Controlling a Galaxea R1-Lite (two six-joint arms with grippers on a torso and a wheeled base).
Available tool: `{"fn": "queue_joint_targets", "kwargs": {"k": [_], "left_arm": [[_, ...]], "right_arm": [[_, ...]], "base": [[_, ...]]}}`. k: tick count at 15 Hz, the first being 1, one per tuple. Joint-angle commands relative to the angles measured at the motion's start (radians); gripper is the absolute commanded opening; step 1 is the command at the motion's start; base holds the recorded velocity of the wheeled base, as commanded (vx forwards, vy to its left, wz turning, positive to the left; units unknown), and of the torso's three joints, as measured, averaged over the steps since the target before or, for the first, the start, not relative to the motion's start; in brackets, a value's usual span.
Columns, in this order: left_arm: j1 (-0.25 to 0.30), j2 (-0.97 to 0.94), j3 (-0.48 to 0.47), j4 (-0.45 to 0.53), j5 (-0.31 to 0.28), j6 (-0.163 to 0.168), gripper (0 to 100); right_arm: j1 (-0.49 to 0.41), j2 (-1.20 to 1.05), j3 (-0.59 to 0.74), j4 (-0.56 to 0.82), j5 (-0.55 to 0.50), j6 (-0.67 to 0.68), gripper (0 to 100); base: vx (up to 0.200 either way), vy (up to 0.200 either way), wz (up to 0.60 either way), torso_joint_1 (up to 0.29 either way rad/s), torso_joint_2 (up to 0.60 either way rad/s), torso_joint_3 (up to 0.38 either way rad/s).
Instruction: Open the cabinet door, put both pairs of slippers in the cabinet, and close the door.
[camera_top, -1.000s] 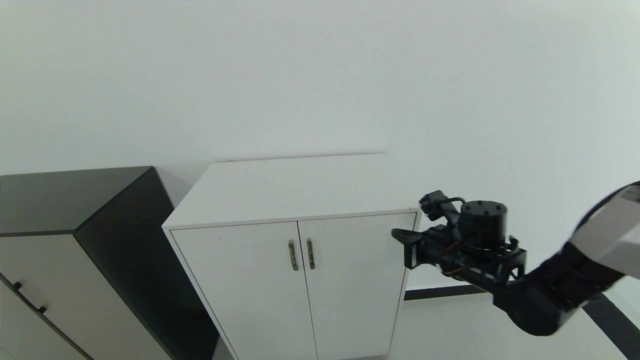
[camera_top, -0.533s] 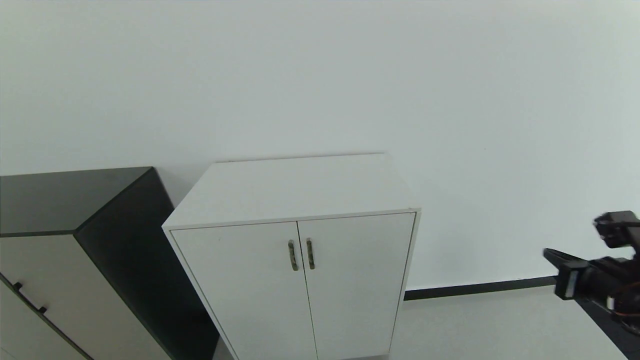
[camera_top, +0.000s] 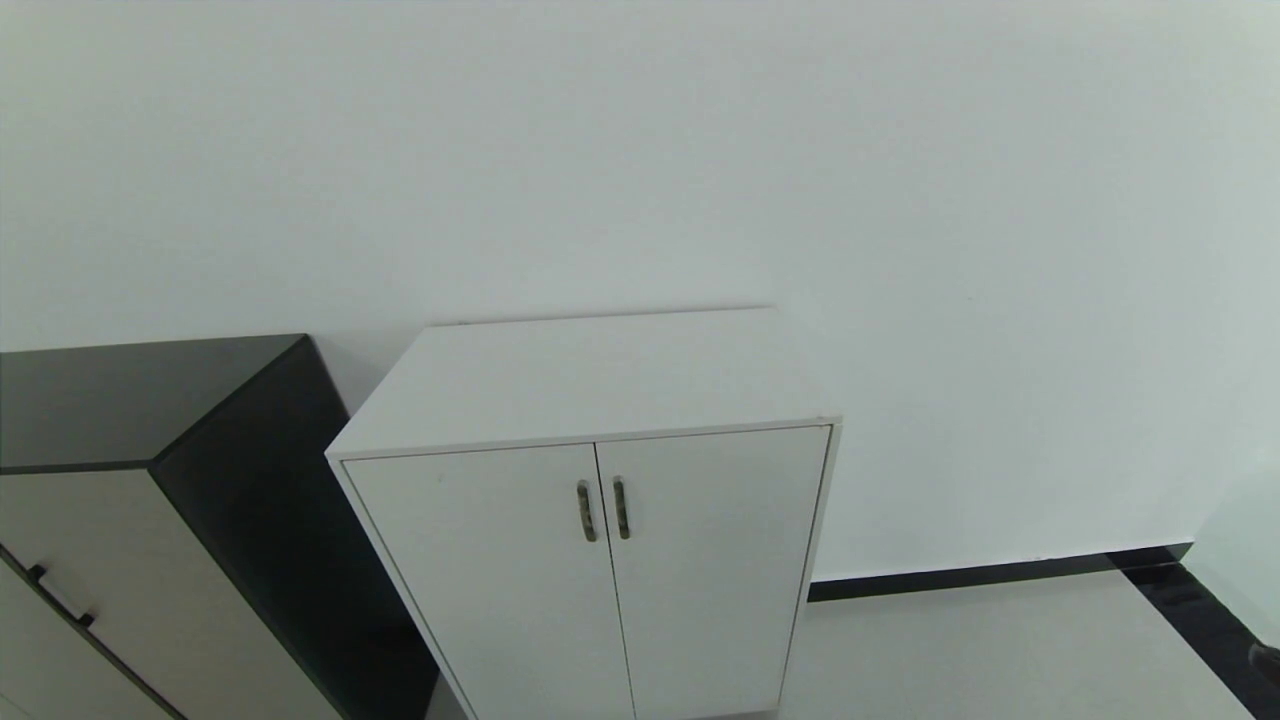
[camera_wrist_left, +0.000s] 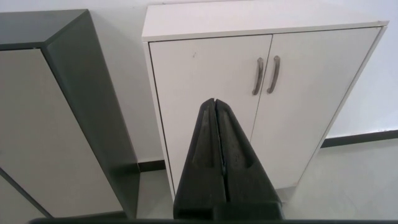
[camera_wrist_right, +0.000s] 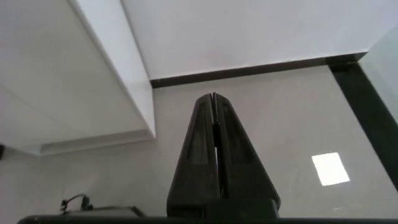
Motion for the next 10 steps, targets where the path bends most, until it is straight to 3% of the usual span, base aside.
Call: {"fn": "queue_joint_targets", "kwargs": {"k": [1, 4, 8, 9, 10], "left_arm": [[0.000, 0.001, 0.000, 0.000, 0.000, 0.000, 0], [0.000, 0.001, 0.000, 0.000, 0.000, 0.000, 0], [0.000, 0.001, 0.000, 0.000, 0.000, 0.000, 0], [0.000, 0.001, 0.000, 0.000, 0.000, 0.000, 0], [0.000, 0.001, 0.000, 0.000, 0.000, 0.000, 0]], "right_arm": [[-0.006, -0.399, -0.006, 0.326, 0.044, 0.000, 0], [-0.006, -0.590, -0.006, 0.496, 0.041, 0.001, 0], [-0.001, -0.699, -0.005, 0.501, 0.046, 0.006, 0], [0.023, -0.738, -0.005, 0.501, 0.051, 0.004, 0], [0.124, -0.784, -0.005, 0.501, 0.049, 0.004, 0]], "base": [[0.000, 0.000, 0.00, 0.000, 0.00, 0.000], [0.000, 0.000, 0.00, 0.000, 0.00, 0.000], [0.000, 0.000, 0.00, 0.000, 0.00, 0.000], [0.000, 0.000, 0.00, 0.000, 0.00, 0.000], [0.000, 0.000, 0.00, 0.000, 0.00, 0.000]]}}
